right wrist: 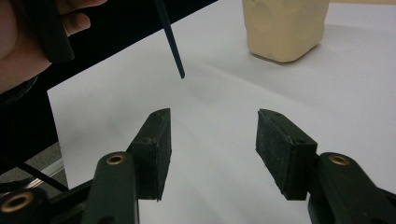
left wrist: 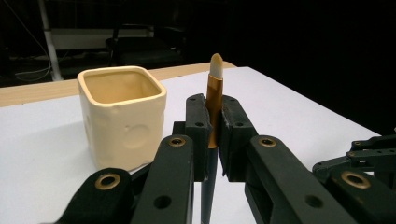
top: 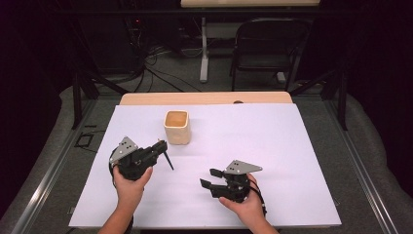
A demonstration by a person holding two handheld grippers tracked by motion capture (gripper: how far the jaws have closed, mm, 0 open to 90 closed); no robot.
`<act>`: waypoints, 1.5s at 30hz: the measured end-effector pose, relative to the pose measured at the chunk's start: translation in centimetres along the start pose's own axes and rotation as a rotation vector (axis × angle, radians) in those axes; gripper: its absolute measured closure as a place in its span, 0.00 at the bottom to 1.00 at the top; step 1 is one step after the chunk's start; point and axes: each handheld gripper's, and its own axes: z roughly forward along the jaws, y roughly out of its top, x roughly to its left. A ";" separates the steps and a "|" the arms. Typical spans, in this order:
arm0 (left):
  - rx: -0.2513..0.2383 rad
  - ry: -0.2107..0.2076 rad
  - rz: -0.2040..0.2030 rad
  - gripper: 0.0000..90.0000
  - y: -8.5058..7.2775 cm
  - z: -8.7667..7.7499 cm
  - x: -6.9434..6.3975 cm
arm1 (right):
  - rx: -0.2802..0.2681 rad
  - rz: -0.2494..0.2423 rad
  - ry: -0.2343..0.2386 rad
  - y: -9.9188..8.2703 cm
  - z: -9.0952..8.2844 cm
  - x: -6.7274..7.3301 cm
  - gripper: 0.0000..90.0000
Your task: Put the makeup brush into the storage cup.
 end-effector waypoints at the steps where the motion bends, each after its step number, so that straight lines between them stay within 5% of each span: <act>1: 0.000 0.001 -0.001 0.93 0.0 -0.1 0.0 | -0.001 0.001 0.002 0.0 0.1 0.0 0.50; 14: -0.028 0.013 0.024 0.93 1.2 -0.6 0.2 | -0.002 0.019 -0.001 0.1 0.0 -0.5 0.50; 21: -0.037 0.016 0.003 0.93 2.0 -0.4 0.7 | -0.007 0.026 -0.006 0.0 0.0 -0.8 0.50; 45: -0.062 0.058 0.008 0.93 6.7 0.2 2.4 | -0.020 0.032 -0.014 0.1 -0.8 -0.9 0.50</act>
